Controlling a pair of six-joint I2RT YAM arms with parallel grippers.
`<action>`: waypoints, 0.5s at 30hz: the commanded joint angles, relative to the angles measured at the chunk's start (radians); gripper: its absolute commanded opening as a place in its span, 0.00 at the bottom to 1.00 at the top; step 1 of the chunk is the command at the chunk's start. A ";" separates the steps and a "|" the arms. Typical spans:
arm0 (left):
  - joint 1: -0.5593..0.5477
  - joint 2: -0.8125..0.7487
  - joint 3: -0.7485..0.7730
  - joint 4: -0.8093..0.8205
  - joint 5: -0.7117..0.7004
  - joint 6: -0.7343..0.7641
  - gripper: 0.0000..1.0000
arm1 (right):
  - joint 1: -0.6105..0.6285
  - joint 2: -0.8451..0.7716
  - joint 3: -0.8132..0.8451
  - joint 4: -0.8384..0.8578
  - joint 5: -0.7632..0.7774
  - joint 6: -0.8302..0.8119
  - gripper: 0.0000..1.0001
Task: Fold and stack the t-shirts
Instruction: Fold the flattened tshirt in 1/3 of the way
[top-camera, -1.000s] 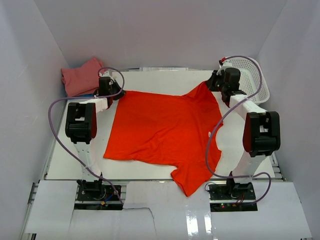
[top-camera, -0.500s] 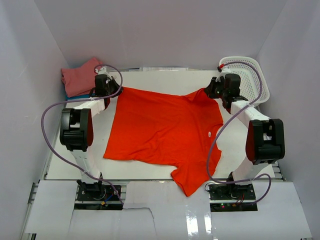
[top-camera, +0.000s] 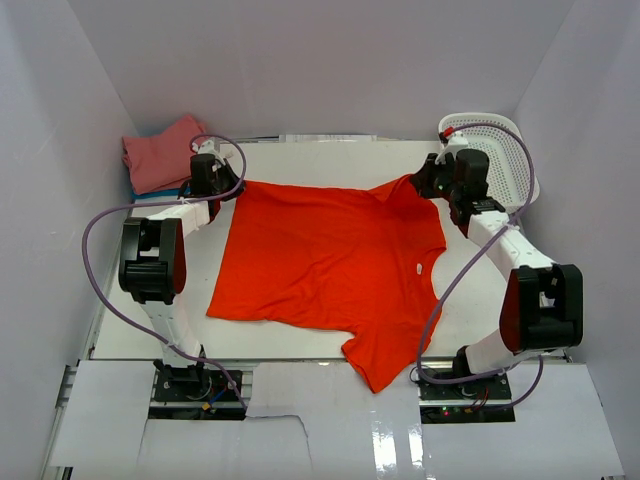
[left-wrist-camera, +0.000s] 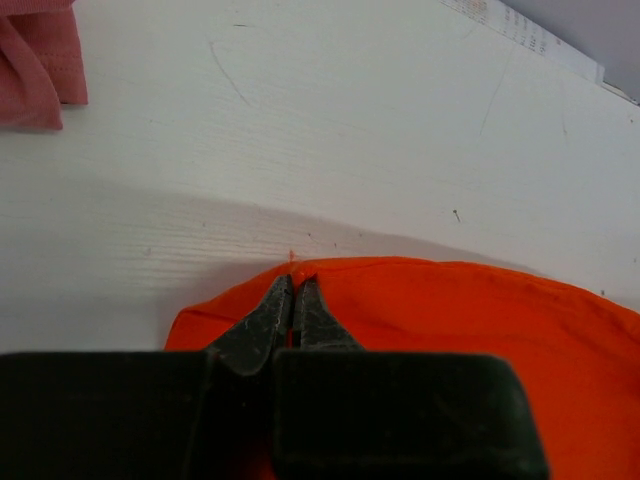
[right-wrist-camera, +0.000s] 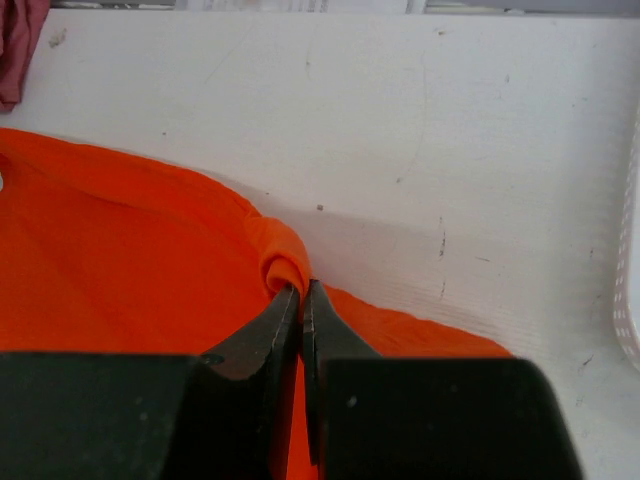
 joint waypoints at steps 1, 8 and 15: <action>0.003 -0.057 0.004 0.005 0.010 0.007 0.00 | 0.005 -0.059 0.002 0.009 0.020 -0.029 0.08; 0.003 -0.037 0.043 0.007 0.027 -0.002 0.00 | 0.007 -0.068 0.021 -0.009 0.018 -0.040 0.08; 0.003 -0.051 0.035 0.007 0.025 0.018 0.00 | 0.007 -0.099 -0.011 -0.011 0.036 -0.043 0.08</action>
